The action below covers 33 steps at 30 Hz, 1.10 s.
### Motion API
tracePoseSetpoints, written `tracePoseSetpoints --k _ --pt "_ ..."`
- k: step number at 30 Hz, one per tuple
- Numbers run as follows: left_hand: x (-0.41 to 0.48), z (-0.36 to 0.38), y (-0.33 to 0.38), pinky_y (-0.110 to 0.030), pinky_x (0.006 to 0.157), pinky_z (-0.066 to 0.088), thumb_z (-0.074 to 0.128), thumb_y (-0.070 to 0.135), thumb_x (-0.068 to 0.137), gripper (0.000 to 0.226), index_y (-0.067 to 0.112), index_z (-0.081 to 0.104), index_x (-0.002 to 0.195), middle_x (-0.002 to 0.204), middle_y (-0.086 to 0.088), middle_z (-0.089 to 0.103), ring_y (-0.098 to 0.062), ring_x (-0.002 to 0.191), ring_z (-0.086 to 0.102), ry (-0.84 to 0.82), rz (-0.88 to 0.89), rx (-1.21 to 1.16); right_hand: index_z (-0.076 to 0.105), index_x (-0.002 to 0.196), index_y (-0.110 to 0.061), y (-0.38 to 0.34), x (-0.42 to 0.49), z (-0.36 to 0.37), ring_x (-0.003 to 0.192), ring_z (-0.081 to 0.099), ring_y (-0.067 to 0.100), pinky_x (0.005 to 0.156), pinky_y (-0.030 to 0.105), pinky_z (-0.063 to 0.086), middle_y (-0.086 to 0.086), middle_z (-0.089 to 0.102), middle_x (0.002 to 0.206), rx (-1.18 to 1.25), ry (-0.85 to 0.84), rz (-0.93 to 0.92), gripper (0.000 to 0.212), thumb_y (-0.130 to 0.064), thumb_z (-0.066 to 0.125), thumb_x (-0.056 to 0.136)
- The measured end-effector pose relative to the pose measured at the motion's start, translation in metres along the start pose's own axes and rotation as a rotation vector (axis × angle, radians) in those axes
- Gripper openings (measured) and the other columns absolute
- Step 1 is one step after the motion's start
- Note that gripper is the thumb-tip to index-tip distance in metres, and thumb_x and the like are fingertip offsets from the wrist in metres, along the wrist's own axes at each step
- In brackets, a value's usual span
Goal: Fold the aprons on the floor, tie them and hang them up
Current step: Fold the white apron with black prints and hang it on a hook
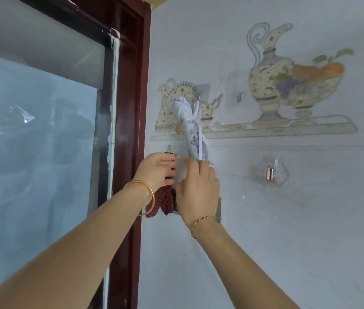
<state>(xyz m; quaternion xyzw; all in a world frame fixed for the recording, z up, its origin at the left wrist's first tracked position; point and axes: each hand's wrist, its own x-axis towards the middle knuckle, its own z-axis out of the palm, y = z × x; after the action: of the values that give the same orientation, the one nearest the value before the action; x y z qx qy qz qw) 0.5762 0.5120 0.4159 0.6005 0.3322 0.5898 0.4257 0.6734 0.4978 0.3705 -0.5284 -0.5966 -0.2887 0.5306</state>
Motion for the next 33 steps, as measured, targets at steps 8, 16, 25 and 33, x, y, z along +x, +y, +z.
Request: tracePoseSetpoints --k 8,16,25,33 --pt "-0.111 -0.123 -0.098 -0.016 0.047 0.044 0.048 -0.002 0.091 0.018 0.013 0.058 0.092 0.076 -0.002 0.06 -0.011 0.06 0.055 0.381 -0.23 0.217 0.05 0.118 -0.017 -0.075 -0.143 0.054 0.098 0.056 0.025 0.08 0.039 0.049 0.004 0.05 0.116 0.285 -0.704 -0.005 0.031 -0.013 0.046 0.088" --pt "-0.371 -0.303 -0.193 -0.021 0.049 0.038 0.04 -0.006 0.089 0.027 0.014 0.056 0.082 0.07 -0.002 0.053 -0.013 0.054 0.048 0.816 -0.716 0.31 0.055 0.106 -0.015 -0.224 -0.362 0.071 0.095 0.059 0.027 0.078 0.032 0.047 0.006 0.062 0.104 0.429 -1.484 -0.239 0.02 -0.022 0.04 0.095" --pt "-0.609 -0.531 -0.171 -0.036 0.101 0.038 0.047 0.006 0.088 0.036 0.007 0.058 0.123 0.132 -0.017 0.048 -0.035 0.121 0.048 1.176 -1.197 0.937 0.055 0.106 -0.013 -0.448 -0.502 0.053 0.094 0.059 0.025 0.074 0.03 0.044 0.005 0.06 0.098 0.538 -1.771 -0.497 0.025 -0.029 0.039 0.096" --pt "-0.709 -0.669 -0.15 -0.044 0.097 0.041 0.043 0.007 0.091 0.041 0.012 0.046 0.132 0.147 -0.011 0.019 -0.034 0.128 0.028 0.838 -1.57 1.344 0.05 0.093 -0.016 -0.568 -0.577 0.046 0.077 0.053 0.018 0.064 0.028 0.041 0.0 0.054 0.084 0.545 -1.921 -0.563 0.02 -0.032 0.038 0.097"
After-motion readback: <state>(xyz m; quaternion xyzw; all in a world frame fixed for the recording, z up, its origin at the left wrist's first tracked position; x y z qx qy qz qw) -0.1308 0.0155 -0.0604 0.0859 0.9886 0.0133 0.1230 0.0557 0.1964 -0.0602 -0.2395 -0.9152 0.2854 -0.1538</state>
